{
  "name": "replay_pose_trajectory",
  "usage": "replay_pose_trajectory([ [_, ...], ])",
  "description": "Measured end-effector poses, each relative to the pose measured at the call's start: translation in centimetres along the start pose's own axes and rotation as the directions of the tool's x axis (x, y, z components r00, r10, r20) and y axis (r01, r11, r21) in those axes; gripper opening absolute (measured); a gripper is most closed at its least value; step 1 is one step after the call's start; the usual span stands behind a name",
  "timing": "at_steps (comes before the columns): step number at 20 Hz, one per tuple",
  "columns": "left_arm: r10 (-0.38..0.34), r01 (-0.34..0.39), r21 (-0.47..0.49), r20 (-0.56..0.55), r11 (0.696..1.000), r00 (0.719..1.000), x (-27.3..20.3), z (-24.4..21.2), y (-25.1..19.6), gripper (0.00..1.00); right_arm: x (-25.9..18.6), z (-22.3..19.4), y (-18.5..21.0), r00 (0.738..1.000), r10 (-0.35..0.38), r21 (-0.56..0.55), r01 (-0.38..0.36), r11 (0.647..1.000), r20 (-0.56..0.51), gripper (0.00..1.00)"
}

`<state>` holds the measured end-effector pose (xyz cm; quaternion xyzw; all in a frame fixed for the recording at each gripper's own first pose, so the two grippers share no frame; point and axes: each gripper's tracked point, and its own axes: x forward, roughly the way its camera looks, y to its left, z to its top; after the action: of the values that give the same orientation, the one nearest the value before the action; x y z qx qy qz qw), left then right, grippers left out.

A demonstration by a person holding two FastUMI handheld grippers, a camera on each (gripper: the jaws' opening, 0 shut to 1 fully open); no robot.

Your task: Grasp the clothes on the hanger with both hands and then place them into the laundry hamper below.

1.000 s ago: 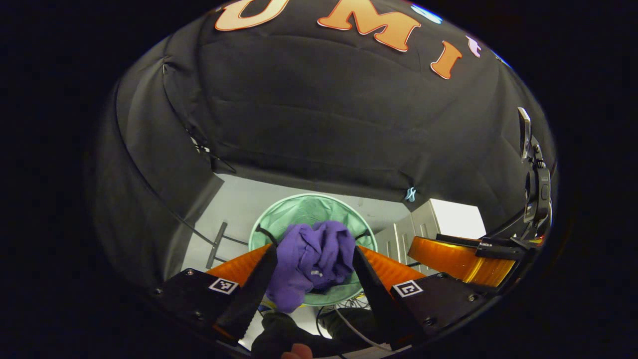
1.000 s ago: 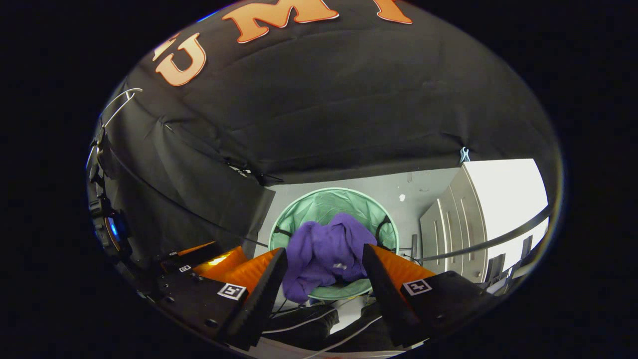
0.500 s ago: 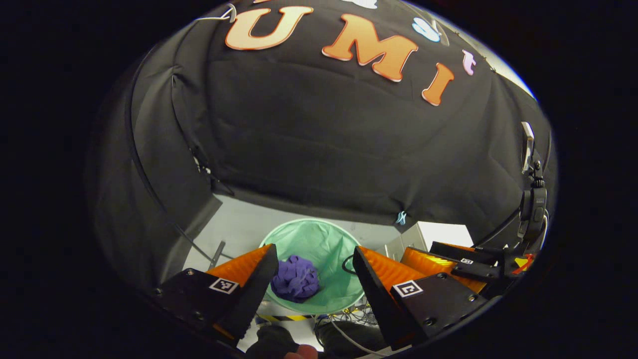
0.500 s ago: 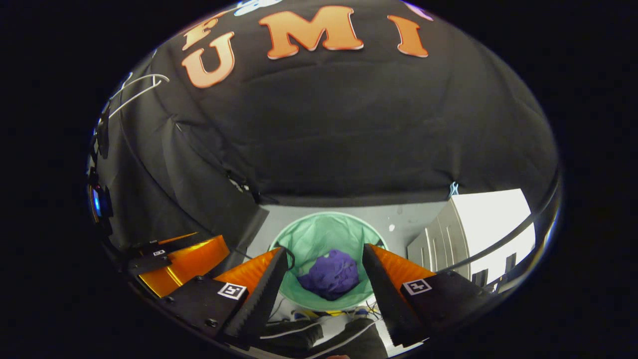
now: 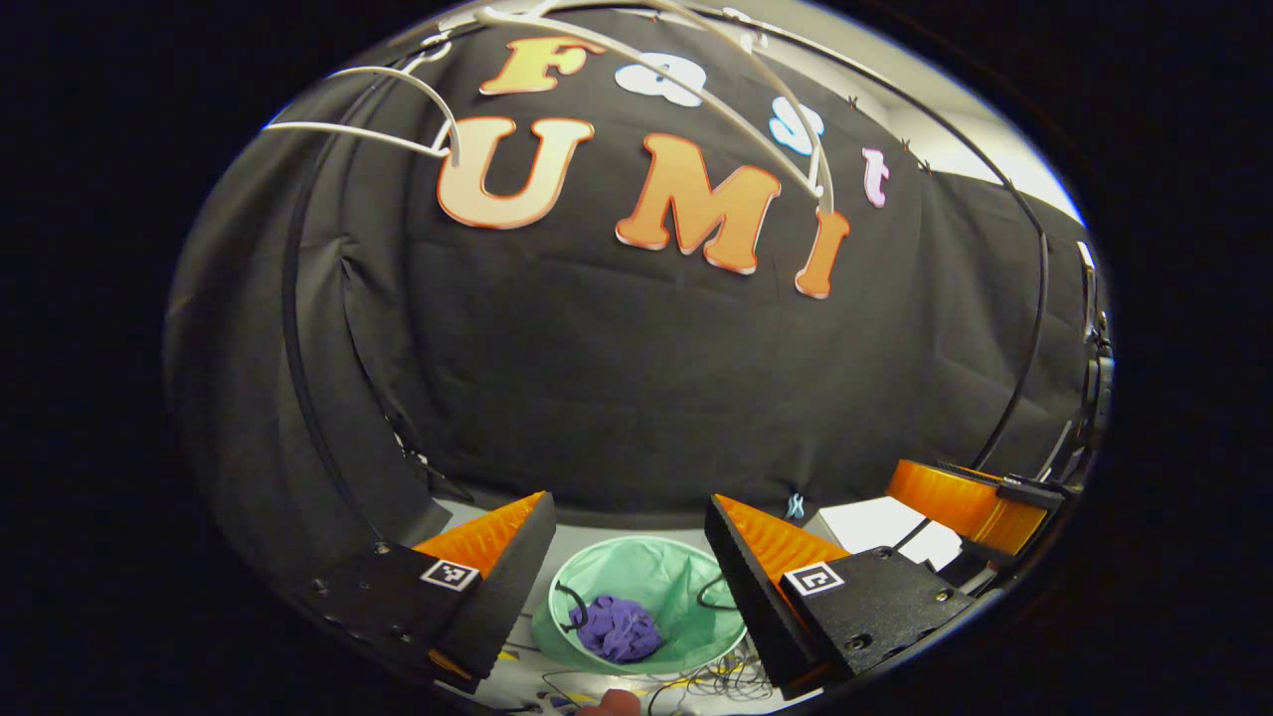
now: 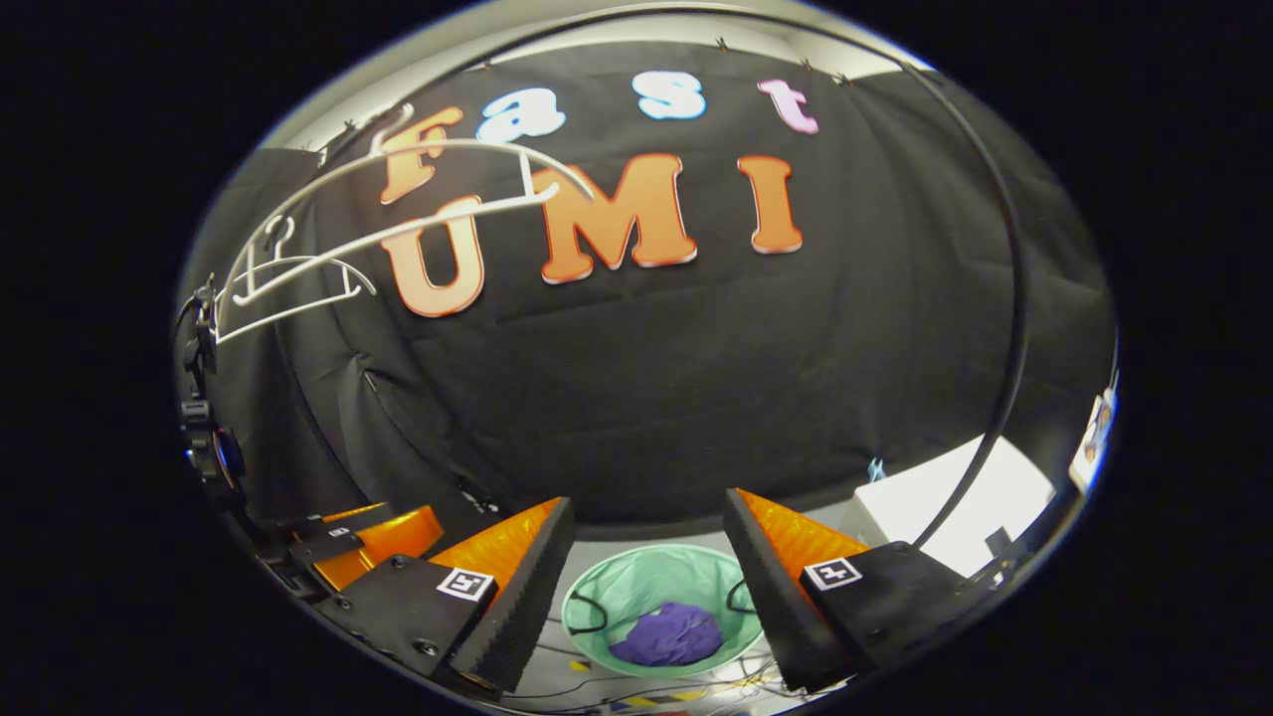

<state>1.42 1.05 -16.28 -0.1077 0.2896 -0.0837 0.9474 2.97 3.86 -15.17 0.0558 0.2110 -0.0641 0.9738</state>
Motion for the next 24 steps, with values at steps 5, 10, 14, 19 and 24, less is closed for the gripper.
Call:
replay_pose_trajectory([
  [5, 0.064, -0.066, 0.008, 0.175, 0.998, 0.983, -7.3, 3.9, -2.8, 0.92, -7.3, 5.2, -2.1, 0.99, 0.04, -0.077, -0.03, 0.997, 0.139, 0.98],
  [10, 0.065, -0.06, -0.027, 0.262, 0.998, 0.963, -13.6, 5.2, -6.9, 0.92, -14.8, 7.2, -4.3, 0.973, 0.078, -0.105, -0.056, 0.993, 0.219, 1.0],
  [14, 0.104, -0.111, 0.003, 0.334, 0.994, 0.937, -17.9, 5.9, -7.8, 0.91, -19.9, 7.4, -6.8, 0.964, 0.093, -0.087, -0.073, 0.994, 0.25, 1.0],
  [19, 0.151, -0.16, -0.009, 0.382, 0.987, 0.912, -22.4, 6.3, -8.4, 0.94, -23.0, 6.8, -9.5, 0.956, 0.096, -0.074, -0.079, 0.994, 0.278, 1.0],
  [24, 0.172, -0.188, 0.0, 0.406, 0.982, 0.898, -24.4, 6.5, -9.3, 0.92, -24.8, 6.4, -10.8, 0.951, 0.099, -0.077, -0.08, 0.994, 0.292, 0.98],
])
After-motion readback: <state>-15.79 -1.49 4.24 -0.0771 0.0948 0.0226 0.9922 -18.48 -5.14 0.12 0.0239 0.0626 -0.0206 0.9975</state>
